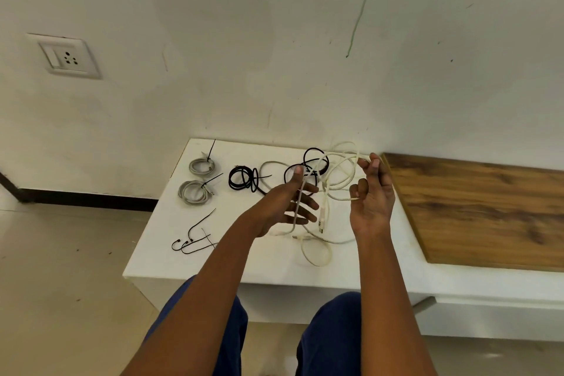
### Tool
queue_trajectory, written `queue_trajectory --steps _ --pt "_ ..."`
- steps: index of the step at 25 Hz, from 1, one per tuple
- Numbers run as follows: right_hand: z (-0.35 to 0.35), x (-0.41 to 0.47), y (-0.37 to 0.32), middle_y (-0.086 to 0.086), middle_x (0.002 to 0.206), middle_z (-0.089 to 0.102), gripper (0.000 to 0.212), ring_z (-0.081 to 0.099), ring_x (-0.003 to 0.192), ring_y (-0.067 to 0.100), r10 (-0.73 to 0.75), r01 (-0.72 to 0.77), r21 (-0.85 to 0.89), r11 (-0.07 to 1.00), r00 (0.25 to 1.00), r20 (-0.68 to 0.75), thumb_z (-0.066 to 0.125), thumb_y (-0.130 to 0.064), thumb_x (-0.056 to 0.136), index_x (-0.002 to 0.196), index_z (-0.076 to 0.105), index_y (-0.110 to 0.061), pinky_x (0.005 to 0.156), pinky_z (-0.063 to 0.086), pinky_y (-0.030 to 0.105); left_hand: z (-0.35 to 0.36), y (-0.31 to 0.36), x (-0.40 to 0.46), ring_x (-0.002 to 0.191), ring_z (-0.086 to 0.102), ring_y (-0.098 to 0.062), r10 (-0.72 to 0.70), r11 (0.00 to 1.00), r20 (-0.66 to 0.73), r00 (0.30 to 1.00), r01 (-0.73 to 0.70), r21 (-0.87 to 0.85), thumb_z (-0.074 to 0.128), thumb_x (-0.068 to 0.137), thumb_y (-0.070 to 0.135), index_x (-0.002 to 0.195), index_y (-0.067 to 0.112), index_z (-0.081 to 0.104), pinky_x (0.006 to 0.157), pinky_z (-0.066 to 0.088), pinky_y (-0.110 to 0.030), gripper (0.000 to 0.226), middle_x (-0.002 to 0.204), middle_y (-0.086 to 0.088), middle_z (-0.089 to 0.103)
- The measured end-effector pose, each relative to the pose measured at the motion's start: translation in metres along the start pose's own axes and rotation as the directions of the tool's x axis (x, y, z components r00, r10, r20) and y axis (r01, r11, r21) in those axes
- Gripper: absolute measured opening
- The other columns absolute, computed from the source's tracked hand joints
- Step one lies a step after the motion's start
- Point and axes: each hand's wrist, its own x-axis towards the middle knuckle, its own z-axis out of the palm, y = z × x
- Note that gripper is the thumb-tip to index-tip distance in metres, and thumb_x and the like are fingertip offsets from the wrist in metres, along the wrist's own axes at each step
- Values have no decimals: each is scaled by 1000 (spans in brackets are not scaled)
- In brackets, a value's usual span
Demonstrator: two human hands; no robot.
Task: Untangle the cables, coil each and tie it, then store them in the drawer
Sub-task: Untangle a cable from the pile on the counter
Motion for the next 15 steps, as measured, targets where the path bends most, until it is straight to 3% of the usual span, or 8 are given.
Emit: queue_trajectory --steps 3,7,9,12,15 --pt "4 0 3 -8 76 70 12 30 38 3 -20 20 12 1000 1000 -13 54 -19 94 94 65 -21 42 29 14 15 0 2 69 67 -8 162 987 -144 976 -161 22 40 98 42 112 21 54 64 56 -22 29 100 -3 64" --pt "4 1 7 0 90 69 14 29 39 3 -39 39 -20 999 999 -14 53 -14 95 99 65 -17 44 31 15 23 2 4 87 67 -17 228 965 -143 963 -243 -95 45 97 34 129 35 48 69 51 -23 32 112 8 63" --pt "2 3 7 5 100 68 16 31 42 4 -25 24 -44 999 1000 -12 53 -10 94 102 66 -15 46 34 16 21 3 6 85 66 -15 230 958 -151 961 -251 -139 54 92 32 118 37 57 71 47 -24 27 105 12 67" --pt "-3 5 6 4 103 69 18 48 60 9 34 -30 -145 989 999 29 56 -9 90 103 68 -14 61 42 19 19 2 6 63 62 -3 234 962 -302 924 -266 -67 67 84 37 83 30 69 61 42 -17 8 74 13 67" --pt "-1 2 9 3 100 68 17 64 86 14 77 -43 -286 957 991 112 65 -11 85 100 68 -19 75 50 25 17 -1 9 56 58 -5 260 956 -319 912 -290 -51 67 85 27 77 22 72 62 45 -19 11 68 5 65"
